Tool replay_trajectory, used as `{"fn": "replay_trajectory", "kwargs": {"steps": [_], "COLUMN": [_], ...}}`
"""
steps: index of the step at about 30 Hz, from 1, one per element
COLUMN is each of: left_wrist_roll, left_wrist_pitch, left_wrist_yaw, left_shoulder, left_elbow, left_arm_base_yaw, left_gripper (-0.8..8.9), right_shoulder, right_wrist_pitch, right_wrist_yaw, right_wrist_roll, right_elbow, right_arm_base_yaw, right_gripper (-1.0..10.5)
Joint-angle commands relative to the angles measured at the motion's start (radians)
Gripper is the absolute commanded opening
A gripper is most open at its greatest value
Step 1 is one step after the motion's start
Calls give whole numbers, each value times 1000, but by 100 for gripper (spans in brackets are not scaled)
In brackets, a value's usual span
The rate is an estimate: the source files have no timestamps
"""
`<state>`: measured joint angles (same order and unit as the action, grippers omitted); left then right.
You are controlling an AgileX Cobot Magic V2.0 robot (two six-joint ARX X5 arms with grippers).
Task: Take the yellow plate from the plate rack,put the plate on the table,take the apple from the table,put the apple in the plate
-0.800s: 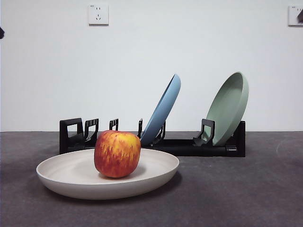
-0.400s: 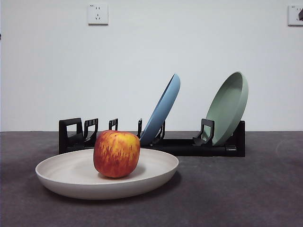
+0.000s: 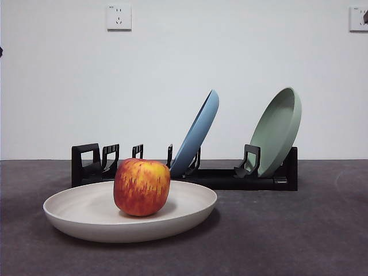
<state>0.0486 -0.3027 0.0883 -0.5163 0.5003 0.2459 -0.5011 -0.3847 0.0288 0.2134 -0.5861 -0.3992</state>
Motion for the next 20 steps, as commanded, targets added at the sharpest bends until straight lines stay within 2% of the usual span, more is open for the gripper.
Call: {"fn": "replay_trajectory", "kwargs": {"steps": [1,5,13,20], "left_wrist_roll": [-85,-156,-161,-158], "left_wrist_pitch": [8,29,145,184], "left_wrist_yaw": [-38,-43,-32,-35], "left_shoulder": [48,124,311,420], "left_elbow": [-5,-36,-246,-406], "left_arm_base_yaw": [0,-35,-169,-213], "left_gripper": [-2,-2,-2,-2], "right_shoulder": [2,2,2,2], "right_wrist_pitch": [6,6,6,6], "right_wrist_yaw": [4,4,4,4], "right_wrist_roll": [6,6,6,6], "right_elbow": [10,10,10,10], "right_arm_base_yaw": [-2,-2,-2,-2], "right_gripper": [0,0,0,0]}}
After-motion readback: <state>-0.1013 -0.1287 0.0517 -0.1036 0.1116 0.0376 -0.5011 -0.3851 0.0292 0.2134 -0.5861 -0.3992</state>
